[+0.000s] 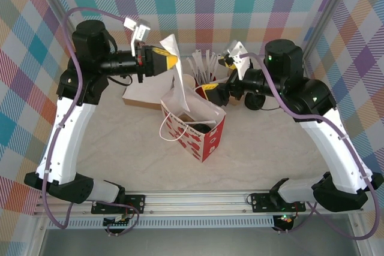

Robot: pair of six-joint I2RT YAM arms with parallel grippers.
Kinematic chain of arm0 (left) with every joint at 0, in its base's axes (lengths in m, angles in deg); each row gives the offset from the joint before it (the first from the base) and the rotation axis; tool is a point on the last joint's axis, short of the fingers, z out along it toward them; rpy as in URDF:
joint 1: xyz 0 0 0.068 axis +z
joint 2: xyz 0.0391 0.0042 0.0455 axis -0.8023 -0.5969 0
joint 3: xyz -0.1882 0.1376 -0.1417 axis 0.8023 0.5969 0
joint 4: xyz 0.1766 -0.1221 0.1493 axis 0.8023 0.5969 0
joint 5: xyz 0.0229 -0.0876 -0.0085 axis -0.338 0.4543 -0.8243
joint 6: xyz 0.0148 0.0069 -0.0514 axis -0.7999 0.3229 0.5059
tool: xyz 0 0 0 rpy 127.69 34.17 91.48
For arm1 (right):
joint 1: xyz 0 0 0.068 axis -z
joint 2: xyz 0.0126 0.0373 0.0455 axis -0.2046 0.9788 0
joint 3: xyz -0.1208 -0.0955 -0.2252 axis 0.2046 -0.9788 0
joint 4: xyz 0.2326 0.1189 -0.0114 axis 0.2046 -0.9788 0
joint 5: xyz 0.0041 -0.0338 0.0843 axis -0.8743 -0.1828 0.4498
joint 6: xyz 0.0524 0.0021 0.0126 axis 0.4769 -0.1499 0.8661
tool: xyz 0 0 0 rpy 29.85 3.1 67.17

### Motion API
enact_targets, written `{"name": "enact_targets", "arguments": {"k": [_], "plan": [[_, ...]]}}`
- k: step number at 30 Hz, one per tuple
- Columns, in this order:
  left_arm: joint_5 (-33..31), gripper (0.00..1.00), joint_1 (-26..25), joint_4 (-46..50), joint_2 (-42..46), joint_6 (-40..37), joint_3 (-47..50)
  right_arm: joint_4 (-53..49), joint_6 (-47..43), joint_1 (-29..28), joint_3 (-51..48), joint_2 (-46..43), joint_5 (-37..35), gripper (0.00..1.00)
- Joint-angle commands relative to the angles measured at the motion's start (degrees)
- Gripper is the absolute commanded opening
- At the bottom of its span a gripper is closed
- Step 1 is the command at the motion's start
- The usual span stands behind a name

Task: Pack the takeout coffee

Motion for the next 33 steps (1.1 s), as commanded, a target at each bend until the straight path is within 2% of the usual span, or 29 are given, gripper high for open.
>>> {"name": "enact_targets", "arguments": {"k": [1, 10, 20, 23, 28, 31, 33], "plan": [[5.2, 0.0, -2.3, 4.2, -0.8, -5.1, -2.8, 5.4, -4.7, 0.3, 2.5, 1.5, 6.8, 1.0], [7.2, 0.0, -5.6, 5.3, -1.1, -7.5, -4.8, 14.3, -7.3, 0.3, 2.2, 4.7, 18.4, 1.0], [7.2, 0.0, -7.5, 5.4, -2.3, -8.3, -5.4, 17.1, -1.6, 0.2, 1.8, 8.7, 28.6, 1.0], [7.0, 0.0, -7.5, 5.4, -2.8, -8.4, -6.0, 16.9, 0.4, 0.1, 0.1, 9.0, 30.2, 0.97], [6.4, 0.0, -7.6, 5.3, -2.9, -8.6, -6.2, 18.0, 3.1, 0.1, -3.6, 8.3, 31.4, 0.85], [5.8, 0.0, -7.6, 5.3, -3.0, -8.7, -6.3, 18.9, 4.8, 0.1, -5.2, 7.9, 32.2, 0.71], [5.3, 0.0, -7.7, 5.5, -2.9, -8.7, -6.1, 18.1, 5.2, 0.1, -5.6, 7.6, 31.6, 0.57]]}}
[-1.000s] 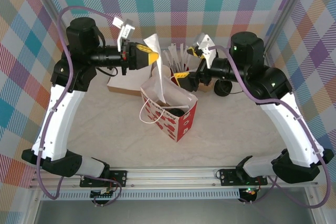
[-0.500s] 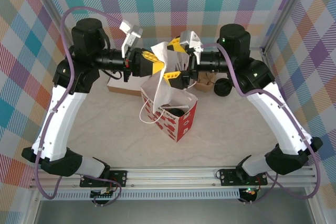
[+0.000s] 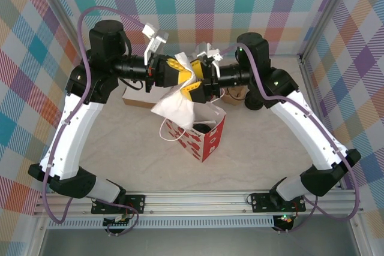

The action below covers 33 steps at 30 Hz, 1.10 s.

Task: Pack the takeout coffee

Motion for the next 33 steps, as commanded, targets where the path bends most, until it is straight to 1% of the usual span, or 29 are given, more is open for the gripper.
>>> {"name": "enact_targets", "arguments": {"k": [1, 3, 6, 8, 11, 12, 13, 14, 15, 16, 18, 19, 21, 23, 27, 30, 33], "plan": [[-0.4, 0.0, -0.6, 0.0, 0.3, -1.2, -1.6, 1.4, 1.8, 0.1, -0.7, -1.4, 1.7, 0.51], [-1.2, 0.0, -0.6, 0.2, 0.5, -1.4, -1.5, 0.8, 1.8, 0.1, -1.7, -2.1, 0.6, 0.38], [-2.4, 0.0, -0.6, 0.2, 1.1, -1.8, -1.4, 0.2, 2.1, 0.1, -3.5, -3.3, -1.2, 0.19], [-3.6, 0.0, -0.6, 0.3, 1.5, -2.1, -1.3, -0.4, 2.2, 0.1, -4.2, -4.0, -2.6, 0.11], [-6.4, 0.08, -0.6, 0.3, 2.7, -2.1, -0.6, -1.7, 2.2, 0.1, -4.8, -4.9, -5.5, 0.02], [-7.6, 0.18, -0.6, 0.4, 3.2, -2.2, -0.2, -2.4, 2.1, 0.1, -4.8, -5.0, -6.8, 0.0], [-8.9, 0.24, -0.6, 0.3, 3.9, -2.2, 0.4, -3.1, 2.3, 0.1, -4.6, -5.1, -8.3, 0.0], [-10.3, 0.25, -0.6, 0.4, 4.9, -2.2, 1.3, -4.1, 2.4, 0.1, -4.4, -5.1, -9.7, 0.0], [-12.0, 0.3, -0.6, 0.3, 6.0, -2.3, 2.4, -5.2, 2.1, 0.1, -4.2, -5.0, -11.1, 0.0], [-14.1, 0.4, -0.6, 0.1, 7.1, -2.2, 3.5, -6.1, 2.1, 0.1, -4.1, -4.9, -12.6, 0.0], [-18.8, 0.54, -0.6, -0.8, 10.4, -2.0, 7.1, -7.7, 2.2, 0.1, -4.0, -4.7, -16.4, 0.0], [-21.5, 0.59, -0.6, -1.5, 12.1, -1.6, 8.9, -8.3, 2.3, 0.1, -4.0, -4.6, -17.9, 0.0], [-27.9, 0.67, -0.6, -3.6, 16.5, -0.5, 13.9, -9.1, 2.7, 0.1, -4.2, -4.1, -20.6, 0.0], [-34.2, 0.72, -0.6, -5.5, 20.9, 1.0, 19.5, -9.6, 3.1, 0.0, -4.4, -3.7, -23.2, 0.0], [-45.9, 0.77, -0.6, -7.9, 30.7, 3.8, 30.1, -11.0, 2.9, -1.3, -4.4, -2.3, -30.4, 0.0], [-53.3, 0.8, -0.6, -8.5, 37.3, 6.5, 37.4, -11.5, 1.6, -3.2, -4.7, -1.5, -36.5, 0.0], [-58.8, 0.8, -0.6, -6.8, 42.2, 8.5, 42.3, -12.0, -0.1, -5.5, -5.1, -0.7, -41.4, 0.0]]}}
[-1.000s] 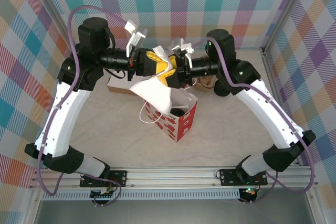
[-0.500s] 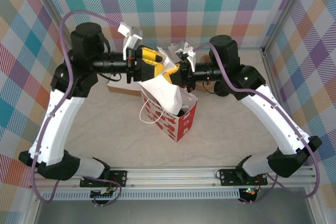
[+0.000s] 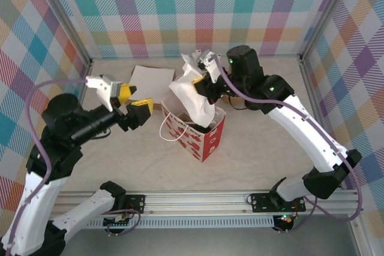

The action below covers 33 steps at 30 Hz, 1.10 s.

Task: Pack the takeout coffee

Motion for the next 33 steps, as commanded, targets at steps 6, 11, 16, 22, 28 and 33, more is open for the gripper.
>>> {"name": "enact_targets", "arguments": {"k": [6, 11, 16, 22, 28, 33], "plan": [[-15.6, 0.82, -0.4, 0.8, 8.0, 7.5, 9.9, -2.5, -5.3, -5.5, -1.6, 3.3, -12.9, 0.0], [-16.0, 0.82, -0.4, 0.3, 8.5, 10.0, 13.3, -4.6, -5.7, -7.4, -2.1, 5.8, -13.3, 0.0], [-16.9, 0.83, -0.4, -0.8, 8.3, 10.7, 14.3, -5.7, -4.0, -8.4, -4.5, 6.4, -11.9, 0.0], [-17.1, 0.84, -0.4, -1.0, 8.2, 11.0, 14.7, -6.3, -2.2, -8.5, -7.6, 7.0, -10.7, 0.0], [-16.9, 0.84, -0.4, -1.0, 8.0, 11.2, 14.8, -7.3, -1.4, -8.4, -8.3, 9.7, -10.1, 0.0], [-16.9, 0.84, -0.4, -1.0, 8.1, 11.2, 14.8, -9.0, -0.8, -8.5, -7.9, 12.6, -9.1, 0.01]]}}
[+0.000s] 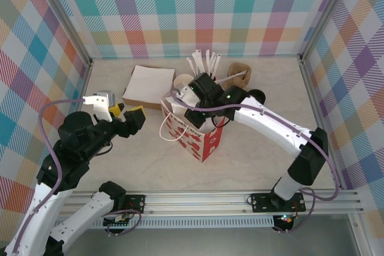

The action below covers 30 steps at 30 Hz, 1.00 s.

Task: Pack the takeout coffee

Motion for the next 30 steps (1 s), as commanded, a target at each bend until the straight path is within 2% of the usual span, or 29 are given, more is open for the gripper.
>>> {"name": "enact_targets", "arguments": {"k": [1, 9, 16, 20, 25, 30], "plan": [[-0.7, 0.84, -0.4, -2.1, 0.1, 0.4, 0.6, -2.4, 1.3, -0.3, -0.1, 2.0, 1.8, 0.01], [-0.7, 0.84, -0.4, -2.1, -0.3, 0.2, 0.4, -3.9, 1.8, -0.3, -0.2, 5.5, 2.5, 0.03], [-0.6, 0.84, -0.4, -2.2, -0.7, 0.1, 0.3, -4.8, 2.1, -0.3, 1.1, 5.5, 2.4, 0.11], [-0.5, 0.84, -0.4, -2.2, -1.1, 0.1, 0.3, -5.4, 2.0, -0.3, 2.4, 4.2, 1.8, 0.21], [-0.3, 0.84, -0.3, -2.2, -1.4, 0.5, 0.4, -5.5, 2.3, -0.3, 3.1, 1.3, 1.3, 0.42], [-2.3, 0.85, -0.4, -2.6, -1.8, 2.3, 0.8, -5.9, 2.9, -0.4, 4.1, -2.2, -2.0, 0.57]]}}
